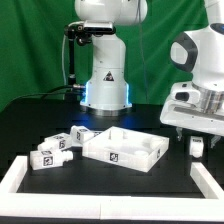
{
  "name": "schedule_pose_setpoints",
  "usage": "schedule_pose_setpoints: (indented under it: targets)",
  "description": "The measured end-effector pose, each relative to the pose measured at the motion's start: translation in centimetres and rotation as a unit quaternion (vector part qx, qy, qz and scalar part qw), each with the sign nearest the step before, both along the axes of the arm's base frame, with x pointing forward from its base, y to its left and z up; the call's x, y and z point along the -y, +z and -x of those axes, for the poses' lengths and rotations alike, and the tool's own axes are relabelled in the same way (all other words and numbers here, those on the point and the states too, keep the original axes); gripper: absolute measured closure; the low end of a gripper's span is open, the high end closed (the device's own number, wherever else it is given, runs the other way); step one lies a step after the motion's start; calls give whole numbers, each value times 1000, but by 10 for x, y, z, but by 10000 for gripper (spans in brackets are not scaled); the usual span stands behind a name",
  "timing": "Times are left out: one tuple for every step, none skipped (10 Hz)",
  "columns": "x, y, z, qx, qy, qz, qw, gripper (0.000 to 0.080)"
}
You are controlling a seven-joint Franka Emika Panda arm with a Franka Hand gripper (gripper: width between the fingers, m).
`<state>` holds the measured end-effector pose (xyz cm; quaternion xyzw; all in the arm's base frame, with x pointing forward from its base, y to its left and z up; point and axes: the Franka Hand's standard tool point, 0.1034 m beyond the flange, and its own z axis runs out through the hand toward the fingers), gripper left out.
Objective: Assemble one leg
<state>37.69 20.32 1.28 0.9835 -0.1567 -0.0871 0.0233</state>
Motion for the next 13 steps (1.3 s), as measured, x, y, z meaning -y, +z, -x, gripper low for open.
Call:
schedule_pose_setpoints:
  targets:
    - [0, 1, -1, 1, 0, 0, 1000, 171]
    - [11, 13, -5, -2, 6, -7, 1000, 156]
    - [27, 31, -10, 7, -9, -20, 1000, 156]
    - [41, 40, -6, 8, -17, -29, 999, 156]
    - [55, 47, -2, 6, 7, -42, 999, 150]
    - [69, 50, 2, 7, 29, -49, 998, 150]
    - [75, 52, 2, 22, 73, -51, 996, 150]
    - [74, 53, 3, 42, 114, -49, 991, 150]
    - [73, 52, 4, 42, 113, -49, 991, 150]
    - [73, 52, 4, 42, 113, -49, 992, 150]
    - [73, 52, 4, 42, 113, -49, 992, 150]
    - [73, 50, 4, 44, 122, -48, 990, 150]
    - [71, 40, 10, 51, 187, -41, 980, 150]
